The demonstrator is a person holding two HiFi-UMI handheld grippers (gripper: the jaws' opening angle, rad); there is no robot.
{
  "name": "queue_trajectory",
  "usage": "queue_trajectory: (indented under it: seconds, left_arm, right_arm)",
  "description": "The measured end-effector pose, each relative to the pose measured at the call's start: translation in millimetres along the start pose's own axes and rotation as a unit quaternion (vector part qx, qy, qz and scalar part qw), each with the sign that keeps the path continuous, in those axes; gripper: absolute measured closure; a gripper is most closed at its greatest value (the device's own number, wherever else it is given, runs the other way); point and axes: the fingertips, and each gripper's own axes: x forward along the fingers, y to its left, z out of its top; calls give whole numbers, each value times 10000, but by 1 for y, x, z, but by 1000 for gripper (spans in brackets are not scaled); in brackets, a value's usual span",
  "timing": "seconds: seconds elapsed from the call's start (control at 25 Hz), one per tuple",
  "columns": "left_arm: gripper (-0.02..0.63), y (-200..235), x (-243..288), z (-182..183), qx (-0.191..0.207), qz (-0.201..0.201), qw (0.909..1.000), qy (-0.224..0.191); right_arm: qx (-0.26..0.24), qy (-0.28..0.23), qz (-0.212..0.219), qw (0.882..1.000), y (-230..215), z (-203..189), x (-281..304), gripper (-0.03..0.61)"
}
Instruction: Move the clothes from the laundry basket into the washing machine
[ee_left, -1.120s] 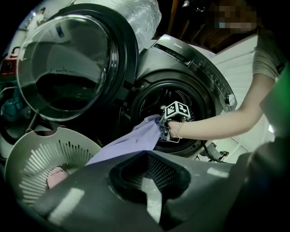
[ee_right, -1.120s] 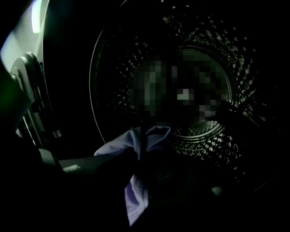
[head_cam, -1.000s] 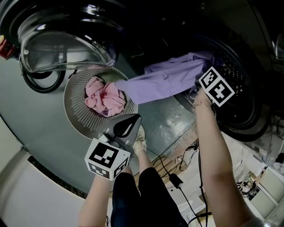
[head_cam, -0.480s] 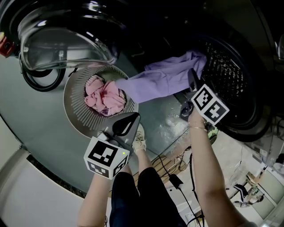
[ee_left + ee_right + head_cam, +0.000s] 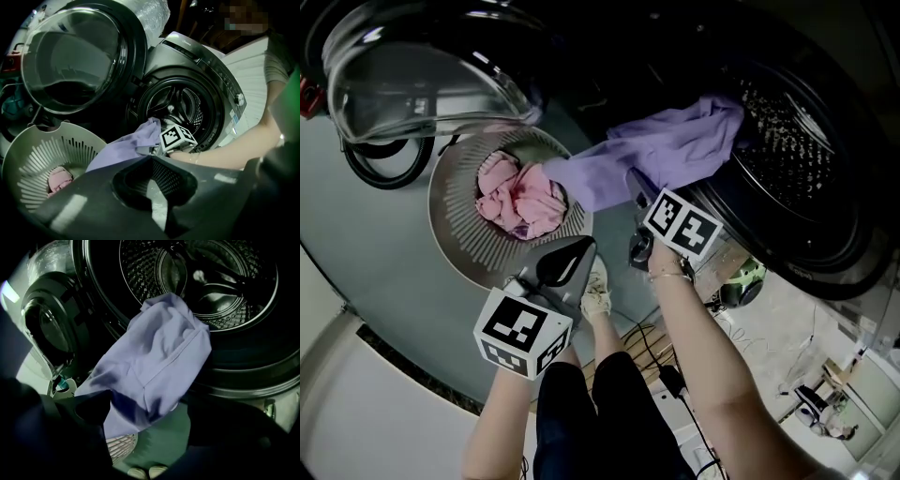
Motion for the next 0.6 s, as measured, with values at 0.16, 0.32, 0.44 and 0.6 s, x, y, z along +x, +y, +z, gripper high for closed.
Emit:
queue_trajectory:
  seconds: [0.16, 0.32, 0.44, 0.6]
  left_arm:
    - [607, 0, 2, -5, -104, -63, 9999, -27]
    - [607, 1, 1, -7, -130, -59, 9999, -73]
    - [607, 1, 0, -6, -134, -40, 9998, -108]
    - [607, -3, -1, 0, -100, -42, 9998, -145]
  right_arm:
    - [-41, 8, 253, 9997, 1, 25, 23, 253]
    - [-425, -344, 369, 9978, 2, 60, 17, 520]
    - [-606, -713, 449, 9946, 3, 87, 0, 523]
    - [-1037, -1405, 252, 9843, 1, 127, -31, 525]
